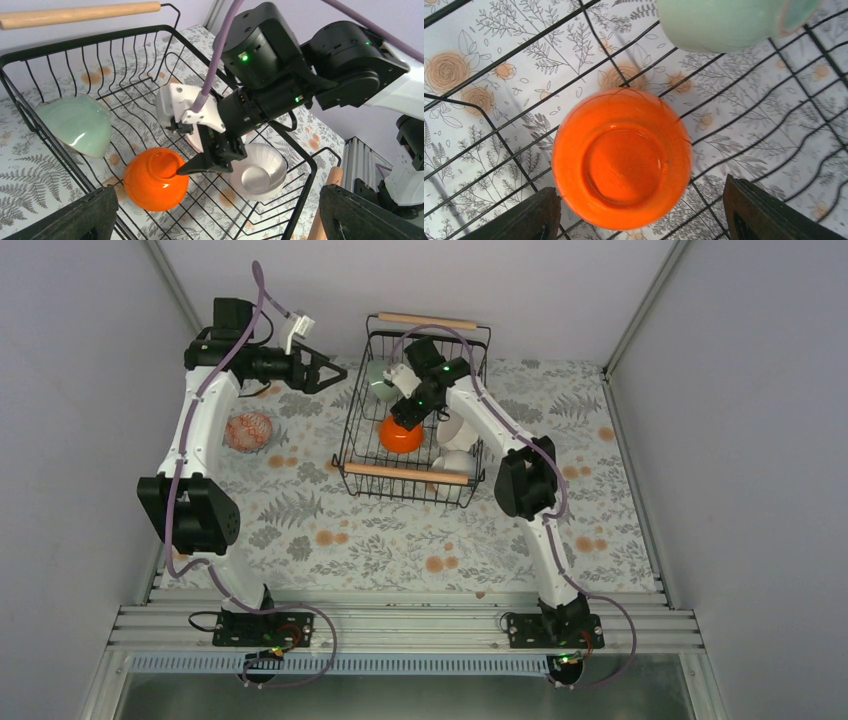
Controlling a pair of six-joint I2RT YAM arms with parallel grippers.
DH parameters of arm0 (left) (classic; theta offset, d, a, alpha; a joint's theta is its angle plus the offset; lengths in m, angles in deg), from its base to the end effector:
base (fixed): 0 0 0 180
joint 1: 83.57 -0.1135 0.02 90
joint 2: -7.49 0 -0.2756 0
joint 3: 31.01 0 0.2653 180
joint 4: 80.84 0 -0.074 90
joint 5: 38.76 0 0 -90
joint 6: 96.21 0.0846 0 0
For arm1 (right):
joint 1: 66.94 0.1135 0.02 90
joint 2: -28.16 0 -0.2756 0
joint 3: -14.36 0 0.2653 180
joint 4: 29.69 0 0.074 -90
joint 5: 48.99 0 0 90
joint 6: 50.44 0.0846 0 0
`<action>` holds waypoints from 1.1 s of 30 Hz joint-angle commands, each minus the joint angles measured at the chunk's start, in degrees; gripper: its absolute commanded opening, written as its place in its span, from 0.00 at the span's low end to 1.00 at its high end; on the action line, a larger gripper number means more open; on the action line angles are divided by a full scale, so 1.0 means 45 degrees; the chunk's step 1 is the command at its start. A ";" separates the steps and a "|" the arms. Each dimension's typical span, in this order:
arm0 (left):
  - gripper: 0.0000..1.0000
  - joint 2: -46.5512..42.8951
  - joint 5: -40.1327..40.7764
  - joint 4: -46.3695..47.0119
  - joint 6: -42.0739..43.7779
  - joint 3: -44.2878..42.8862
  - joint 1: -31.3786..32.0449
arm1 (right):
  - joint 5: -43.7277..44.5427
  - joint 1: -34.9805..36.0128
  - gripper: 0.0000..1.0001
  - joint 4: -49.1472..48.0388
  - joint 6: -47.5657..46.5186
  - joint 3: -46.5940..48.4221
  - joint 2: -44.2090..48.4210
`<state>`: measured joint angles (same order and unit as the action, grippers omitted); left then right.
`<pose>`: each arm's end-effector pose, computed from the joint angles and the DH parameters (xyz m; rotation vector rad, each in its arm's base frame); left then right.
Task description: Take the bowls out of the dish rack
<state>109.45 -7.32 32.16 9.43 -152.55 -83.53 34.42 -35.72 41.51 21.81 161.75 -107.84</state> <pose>0.4069 -0.0725 0.3850 0.7338 1.9982 -1.0453 0.4720 0.2974 0.2207 -1.1238 2.3694 0.2329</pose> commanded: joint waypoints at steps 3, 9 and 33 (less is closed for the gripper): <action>1.00 -0.0183 -0.0475 0.0179 0.0177 0.0251 0.0072 | -0.0829 0.0042 0.81 0.0121 0.0099 0.0467 -0.0802; 1.00 -0.0279 -0.0462 0.0326 0.0184 0.0555 0.0071 | -0.0301 0.0166 0.81 -0.0247 0.0136 0.0125 -0.0729; 1.00 -0.0320 -0.0635 0.0535 0.0118 0.0895 0.0076 | 0.0550 0.0744 0.80 -0.0709 -0.0056 -0.0218 -0.1255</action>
<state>109.38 -8.00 33.76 9.58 -149.09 -83.34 34.71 -32.46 39.43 21.74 162.16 -112.82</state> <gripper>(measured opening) 0.998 0.801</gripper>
